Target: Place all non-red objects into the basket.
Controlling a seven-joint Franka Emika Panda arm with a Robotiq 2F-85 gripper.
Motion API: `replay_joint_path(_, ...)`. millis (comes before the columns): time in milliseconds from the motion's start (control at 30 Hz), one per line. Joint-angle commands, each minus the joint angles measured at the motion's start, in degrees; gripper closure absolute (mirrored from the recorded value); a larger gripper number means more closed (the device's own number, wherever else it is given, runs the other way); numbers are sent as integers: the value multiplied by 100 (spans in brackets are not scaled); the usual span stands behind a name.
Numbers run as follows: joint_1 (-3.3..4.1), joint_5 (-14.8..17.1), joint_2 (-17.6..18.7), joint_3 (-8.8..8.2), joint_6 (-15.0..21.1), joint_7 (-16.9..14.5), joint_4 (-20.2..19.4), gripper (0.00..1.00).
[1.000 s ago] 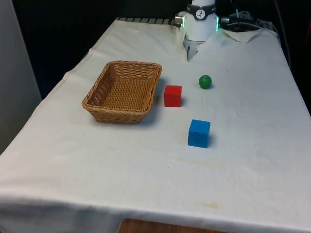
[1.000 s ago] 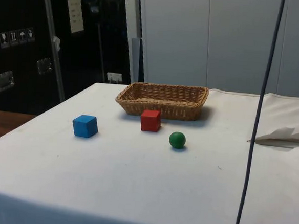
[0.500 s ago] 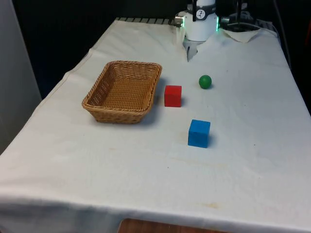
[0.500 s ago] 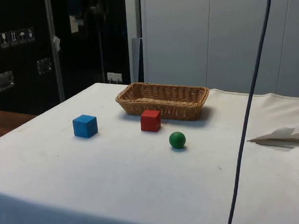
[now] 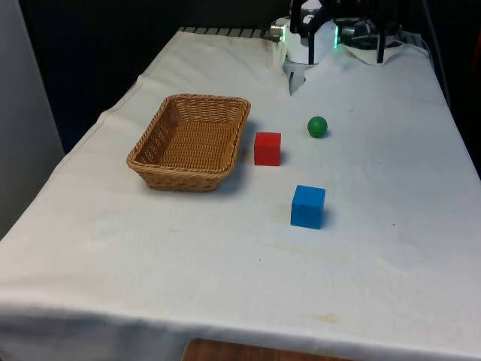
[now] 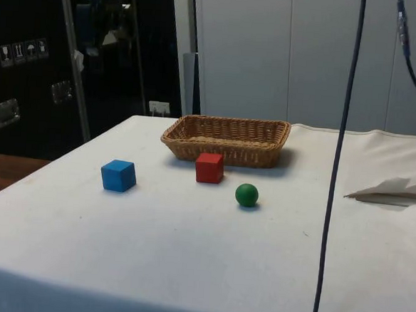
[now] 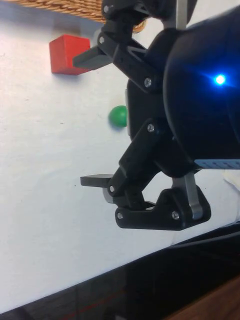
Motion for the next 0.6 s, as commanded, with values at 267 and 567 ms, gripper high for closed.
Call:
replay_joint_path(267,6,0,344,74,458,-6,34,0)
replay_joint_path(567,-29,17,527,69,877,-264,-120,0)
